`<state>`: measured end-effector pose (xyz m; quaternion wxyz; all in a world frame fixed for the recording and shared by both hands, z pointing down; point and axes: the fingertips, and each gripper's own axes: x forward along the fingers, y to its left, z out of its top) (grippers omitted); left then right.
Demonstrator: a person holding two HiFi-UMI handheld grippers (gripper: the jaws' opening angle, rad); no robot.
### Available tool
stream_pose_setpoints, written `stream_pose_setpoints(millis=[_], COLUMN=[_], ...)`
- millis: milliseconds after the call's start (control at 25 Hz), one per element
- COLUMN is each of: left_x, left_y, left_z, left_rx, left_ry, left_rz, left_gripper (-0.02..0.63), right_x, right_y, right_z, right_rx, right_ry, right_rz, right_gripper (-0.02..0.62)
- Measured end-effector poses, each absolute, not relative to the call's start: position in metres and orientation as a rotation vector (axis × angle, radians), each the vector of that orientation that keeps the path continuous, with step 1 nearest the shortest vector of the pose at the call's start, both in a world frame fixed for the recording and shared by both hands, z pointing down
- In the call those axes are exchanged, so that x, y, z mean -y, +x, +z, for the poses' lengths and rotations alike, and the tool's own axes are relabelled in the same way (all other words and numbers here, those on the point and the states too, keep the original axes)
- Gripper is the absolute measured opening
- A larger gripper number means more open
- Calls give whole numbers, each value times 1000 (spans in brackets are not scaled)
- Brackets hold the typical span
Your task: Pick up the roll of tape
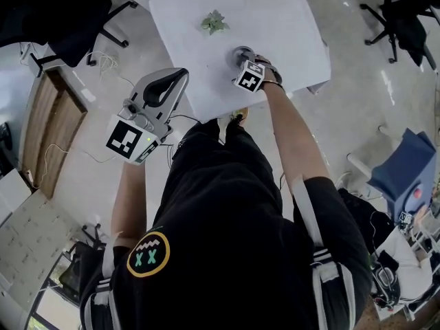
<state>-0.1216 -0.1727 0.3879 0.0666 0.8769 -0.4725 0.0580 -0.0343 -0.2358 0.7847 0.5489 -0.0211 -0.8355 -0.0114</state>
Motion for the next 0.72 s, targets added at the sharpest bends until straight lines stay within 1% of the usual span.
stream_pose_setpoints(millis=[480, 600, 720], left_x=[171, 171, 170], left_y=[-119, -118, -119], left_z=[391, 391, 390], left_rx=[1422, 1423, 1432], left_ry=[2635, 2636, 2632], left_rz=[173, 174, 176], left_gripper=[17, 17, 17], right_x=[232, 226, 225], right_y=[-29, -32, -32], right_z=[800, 805, 805], right_rx=[1845, 1791, 1767], right_ry=[-167, -250, -281], right_rz=[-213, -234, -217], right_gripper=[482, 439, 433])
